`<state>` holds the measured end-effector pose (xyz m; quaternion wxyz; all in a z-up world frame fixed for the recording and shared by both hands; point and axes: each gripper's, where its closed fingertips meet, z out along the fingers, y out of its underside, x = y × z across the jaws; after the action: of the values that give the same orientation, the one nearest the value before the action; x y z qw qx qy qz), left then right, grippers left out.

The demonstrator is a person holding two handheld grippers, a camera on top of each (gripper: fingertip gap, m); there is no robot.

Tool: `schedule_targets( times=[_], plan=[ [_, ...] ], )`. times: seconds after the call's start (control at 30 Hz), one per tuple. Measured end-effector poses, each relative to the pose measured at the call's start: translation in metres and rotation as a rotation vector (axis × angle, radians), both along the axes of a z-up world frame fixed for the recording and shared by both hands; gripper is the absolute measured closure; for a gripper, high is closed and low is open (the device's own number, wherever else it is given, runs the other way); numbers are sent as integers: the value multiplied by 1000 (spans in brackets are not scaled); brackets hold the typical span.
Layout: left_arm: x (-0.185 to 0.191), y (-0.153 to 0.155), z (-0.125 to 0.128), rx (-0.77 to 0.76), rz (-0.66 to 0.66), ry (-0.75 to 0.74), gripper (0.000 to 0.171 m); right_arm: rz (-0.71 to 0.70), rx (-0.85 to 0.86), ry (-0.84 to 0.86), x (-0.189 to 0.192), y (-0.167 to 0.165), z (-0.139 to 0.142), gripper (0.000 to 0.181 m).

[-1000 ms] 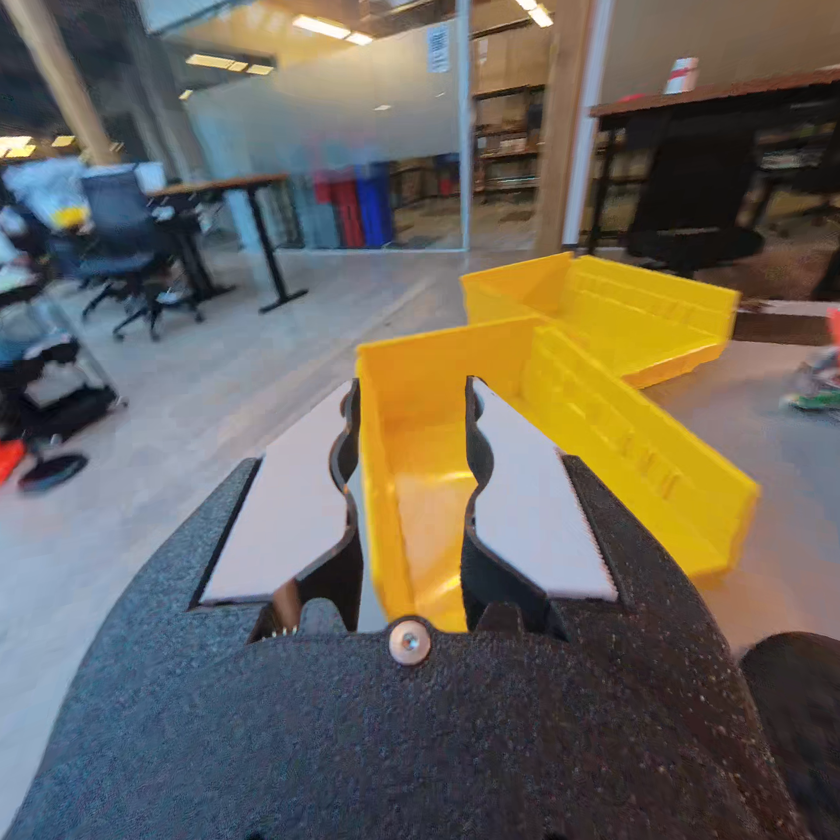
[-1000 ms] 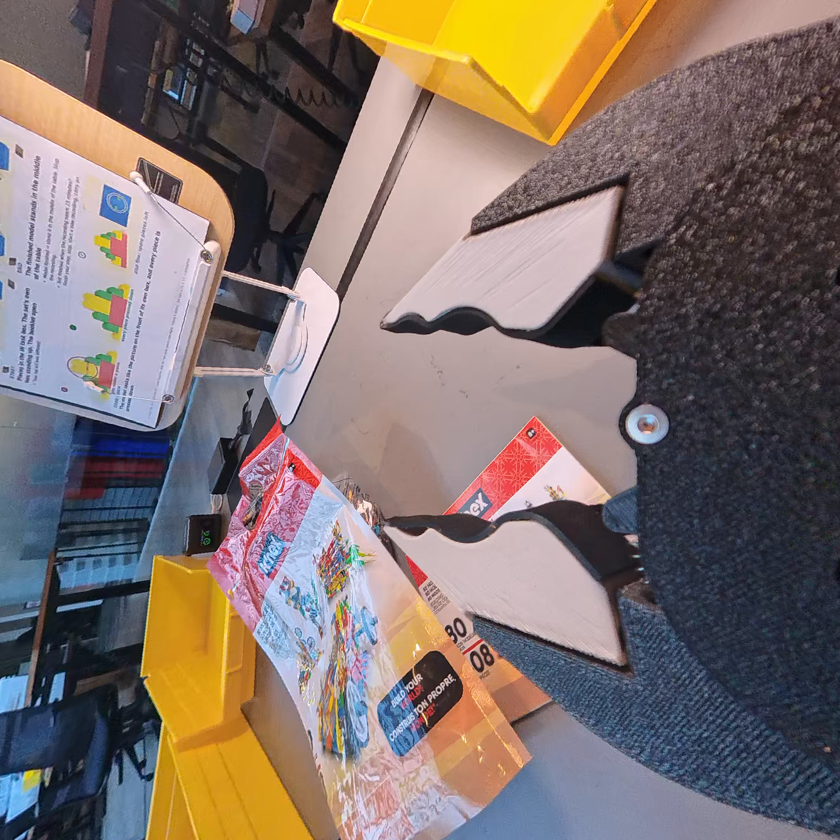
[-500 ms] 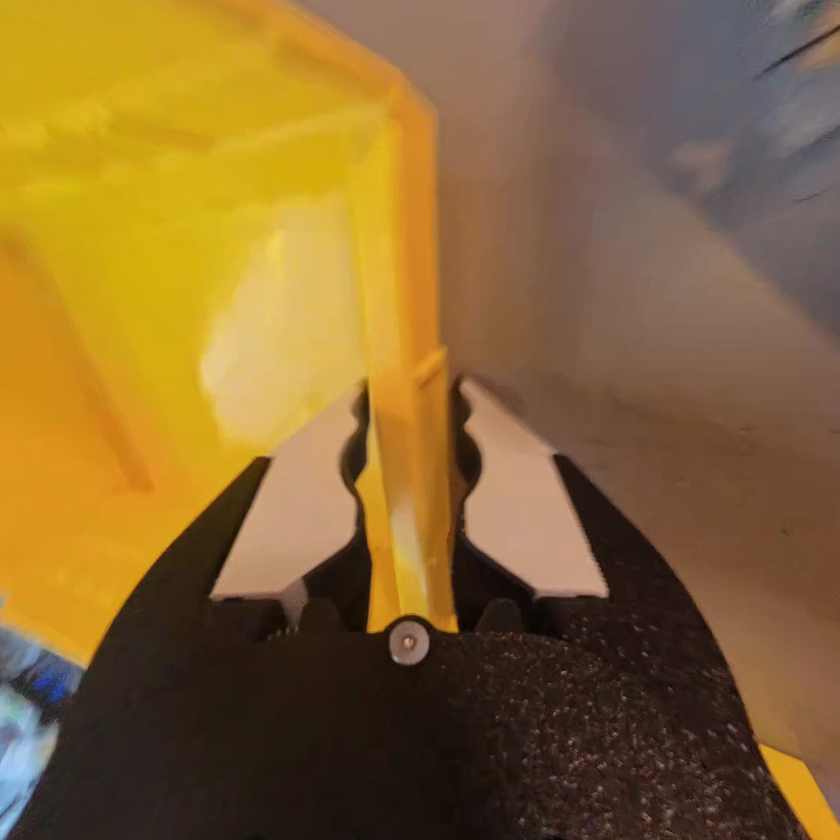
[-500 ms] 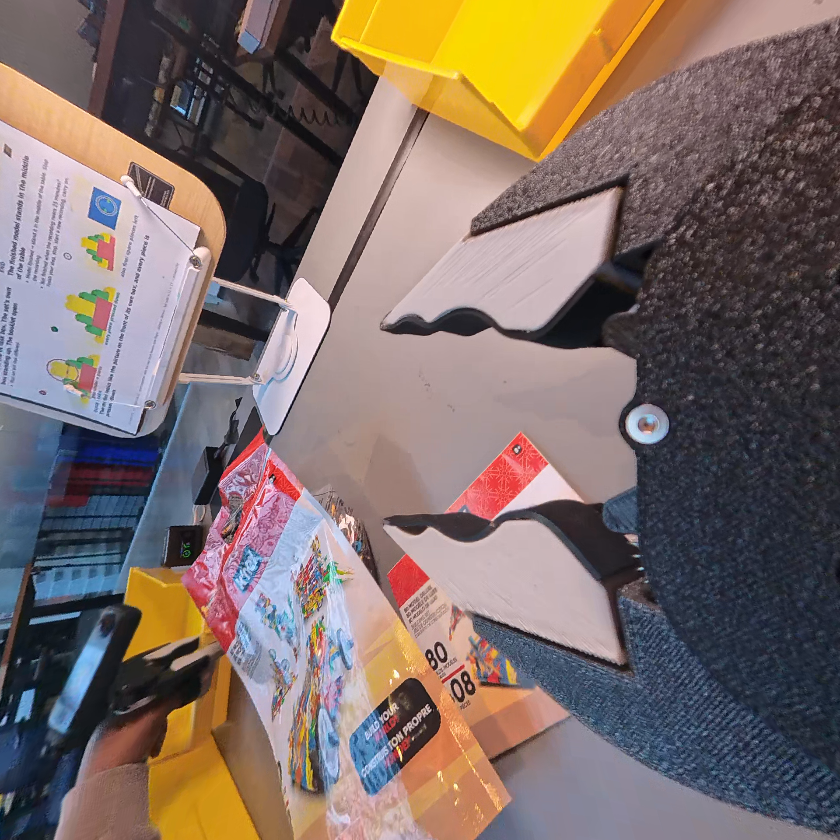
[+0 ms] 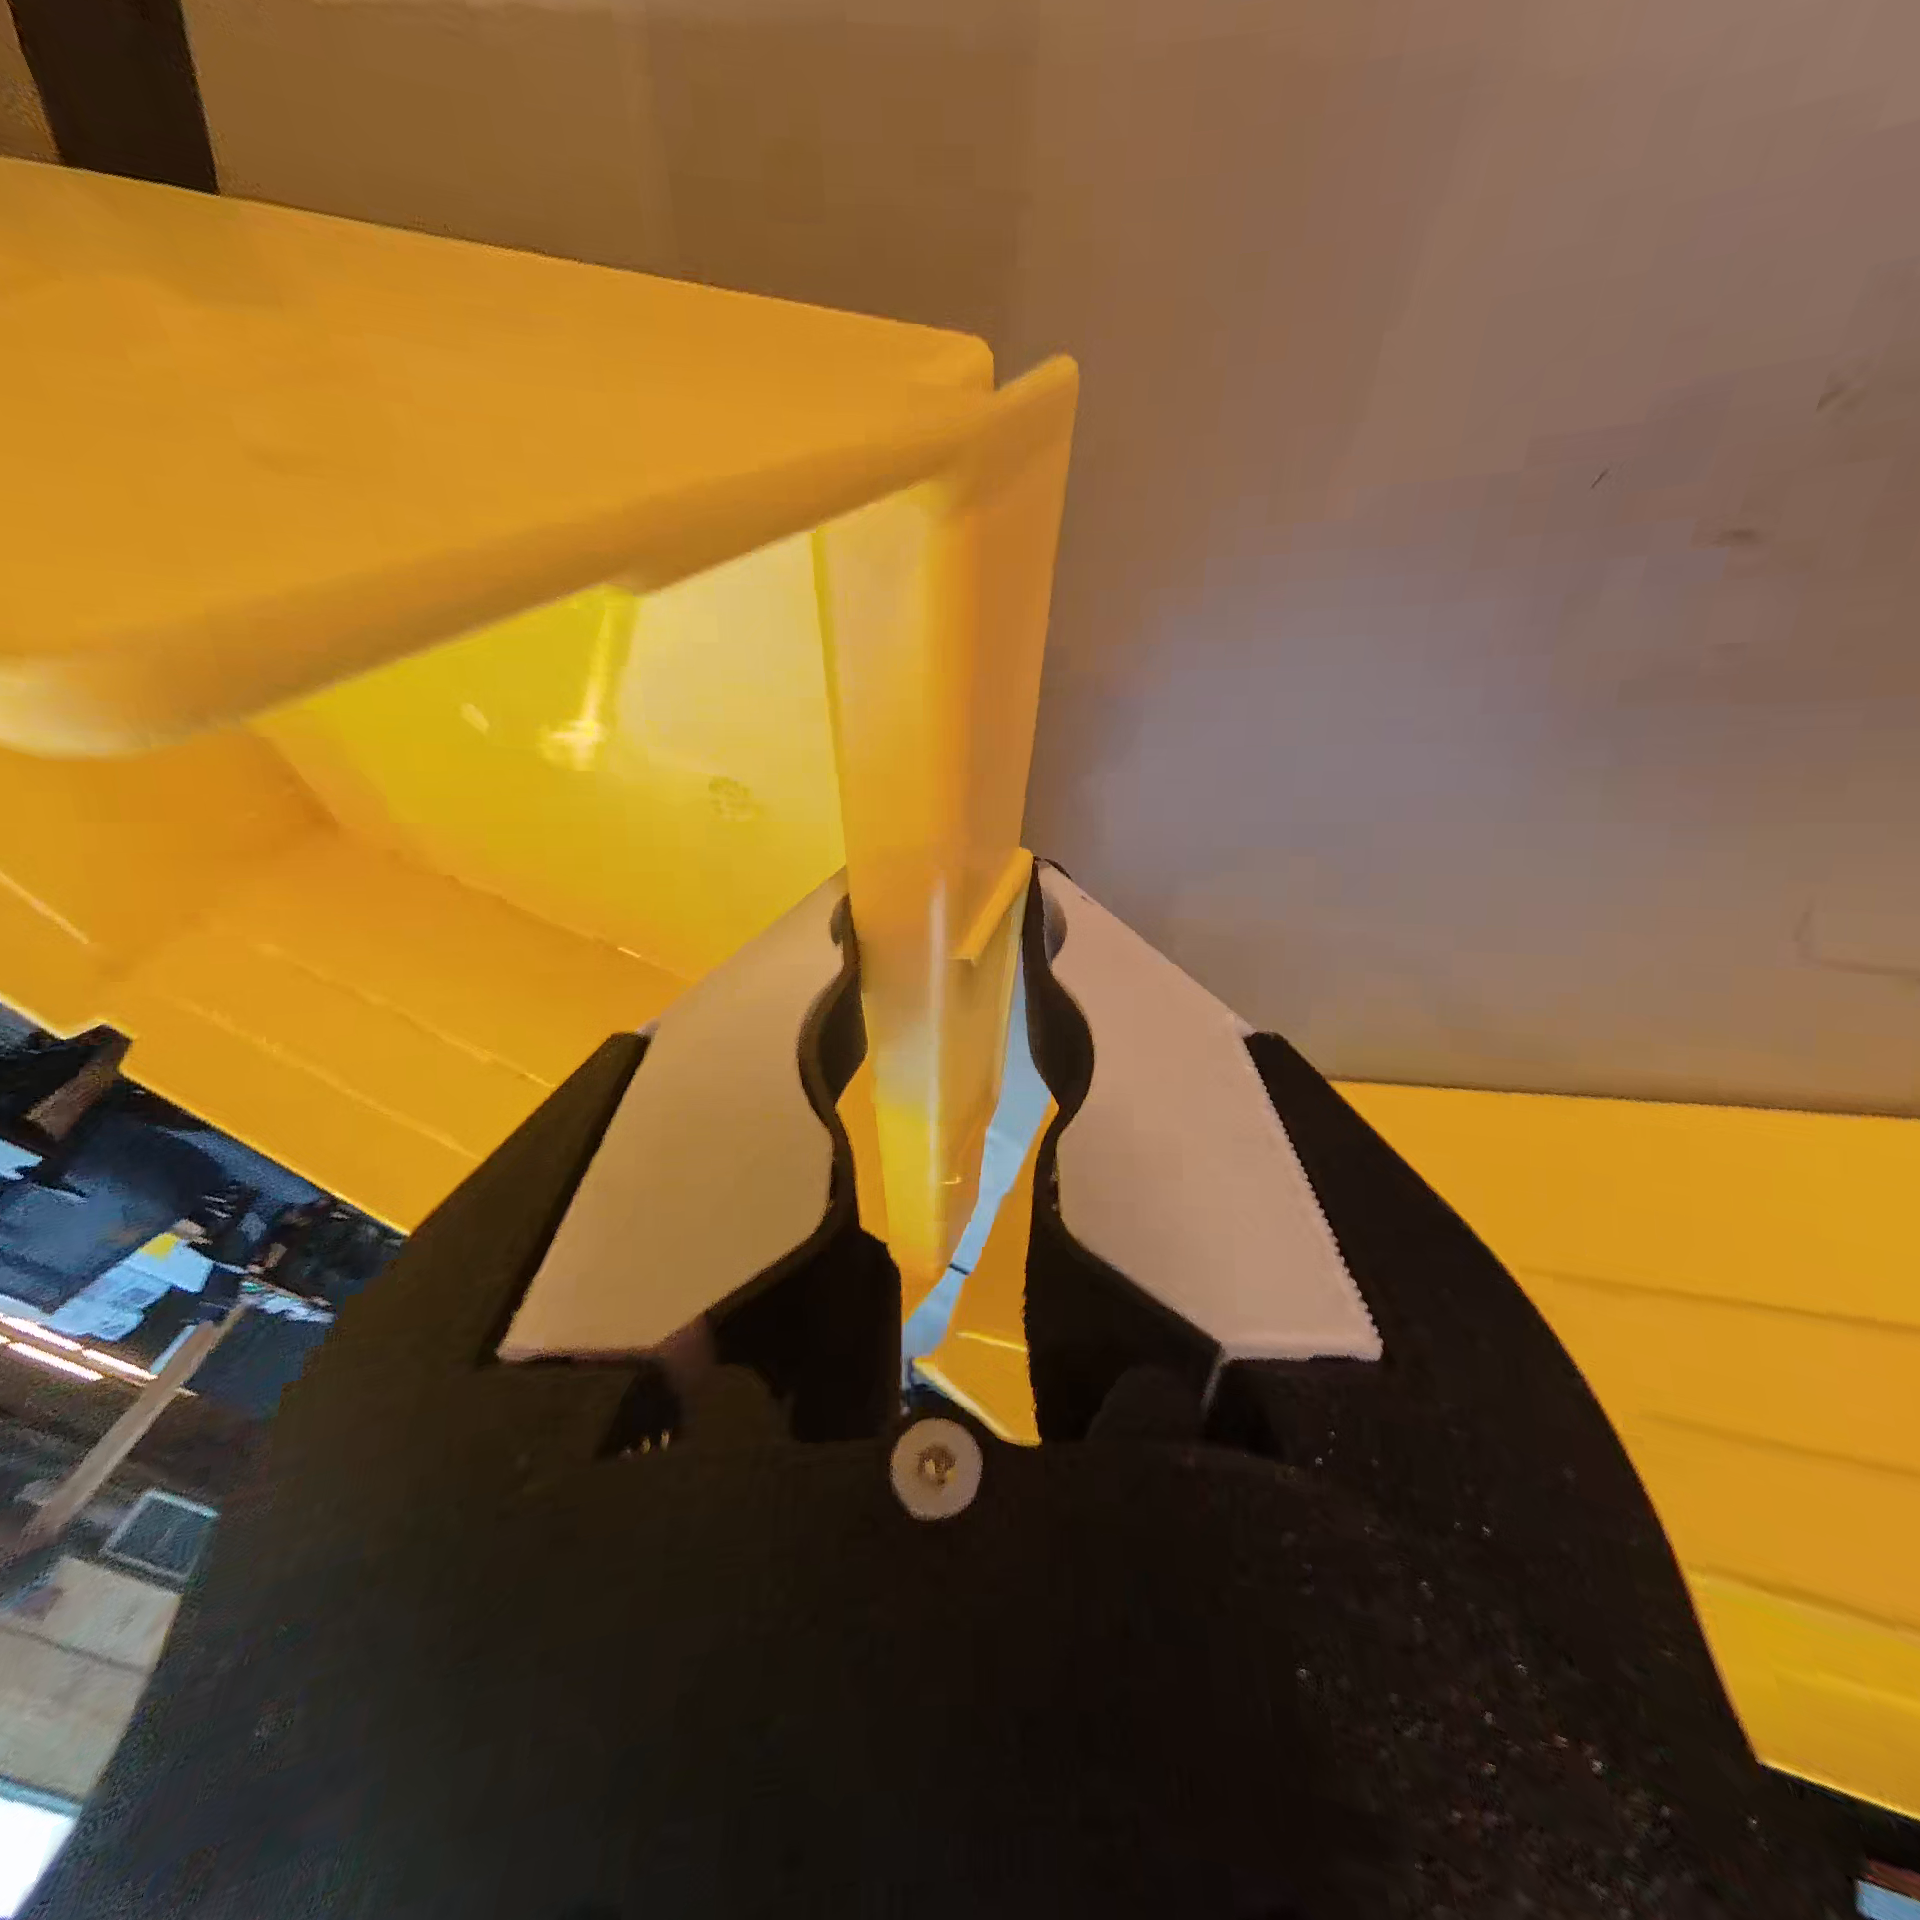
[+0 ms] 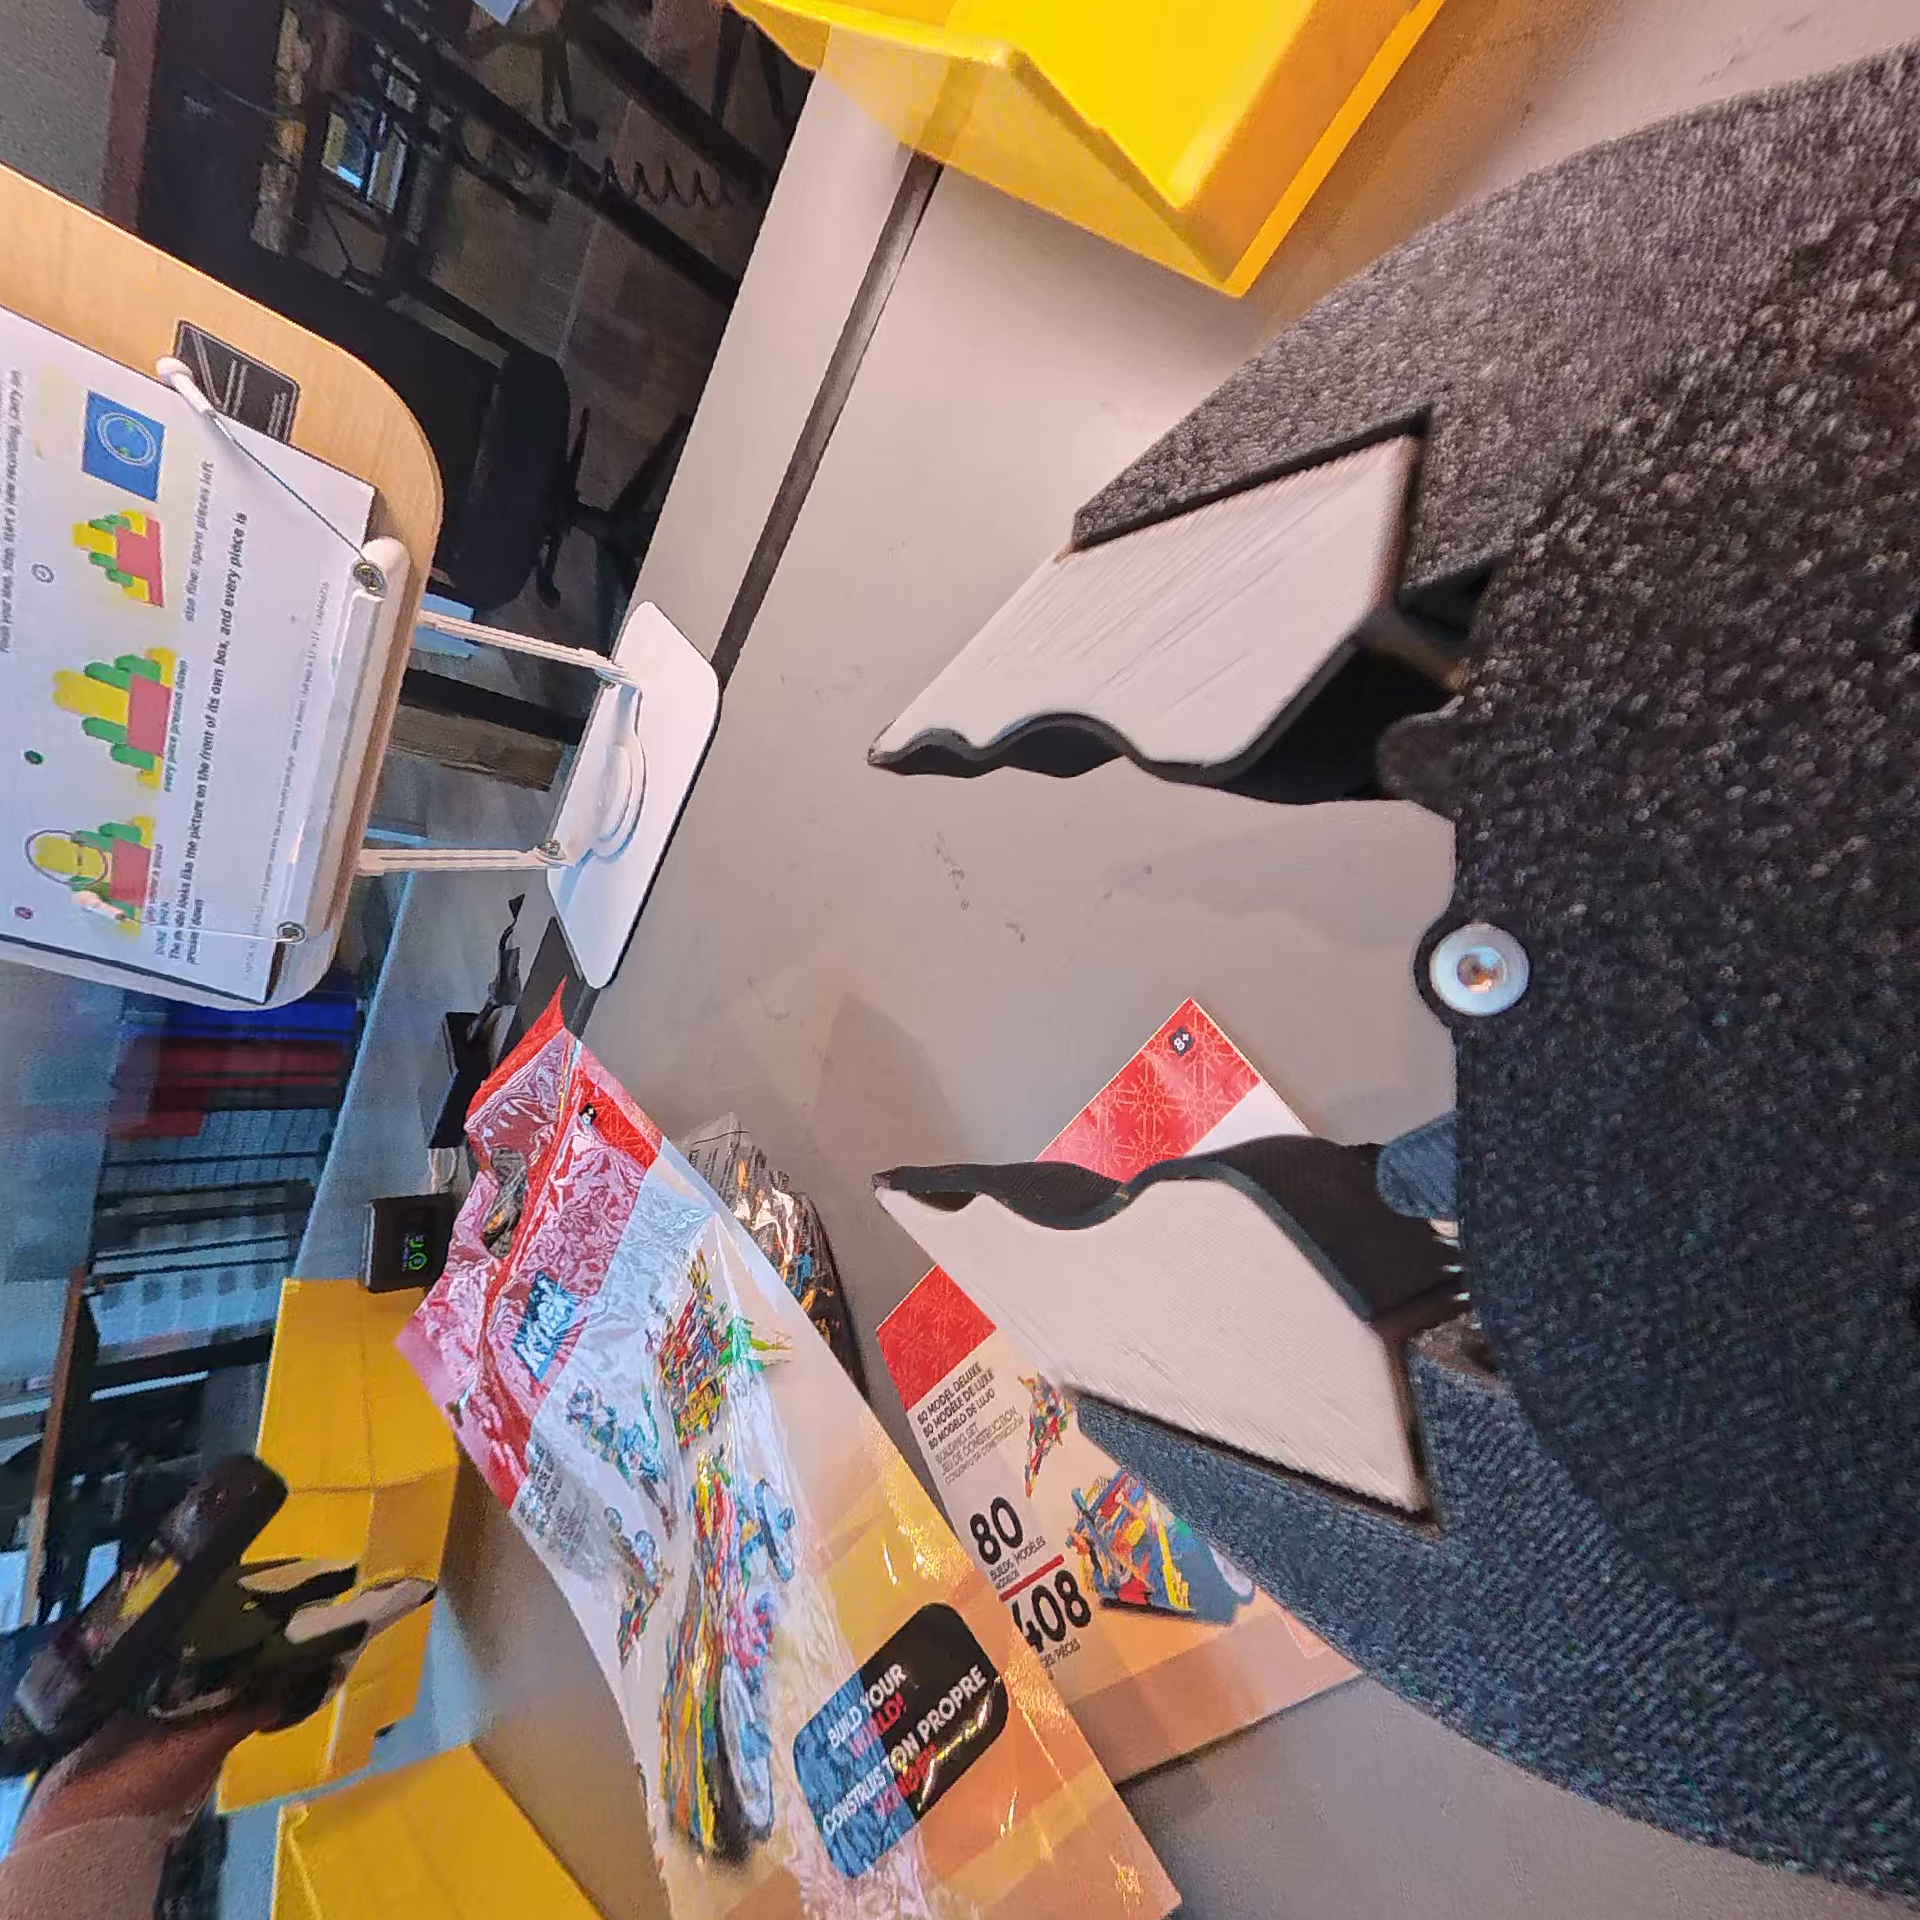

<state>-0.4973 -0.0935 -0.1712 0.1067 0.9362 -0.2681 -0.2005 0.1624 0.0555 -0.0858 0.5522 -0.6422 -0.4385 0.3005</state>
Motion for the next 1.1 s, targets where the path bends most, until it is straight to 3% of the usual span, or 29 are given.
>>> schedule_targets(
  times=[0.4, 0.67, 0.97, 1.1],
  plan=[
    [-60, 13, -15, -48, -376, 226, 145, -22, -8, -41, -3, 8, -9, 108],
    [-66, 32, -21, -30, -541, 279, 142, -30, 13, -71, -7, 8, -6, 109],
    [-34, 44, -22, 6, -630, 248, 142, -18, 22, -82, -16, 5, -6, 109],
    [-36, 43, -22, 14, -586, 261, 142, -15, 23, -88, -17, 4, -6, 109]
  ],
)
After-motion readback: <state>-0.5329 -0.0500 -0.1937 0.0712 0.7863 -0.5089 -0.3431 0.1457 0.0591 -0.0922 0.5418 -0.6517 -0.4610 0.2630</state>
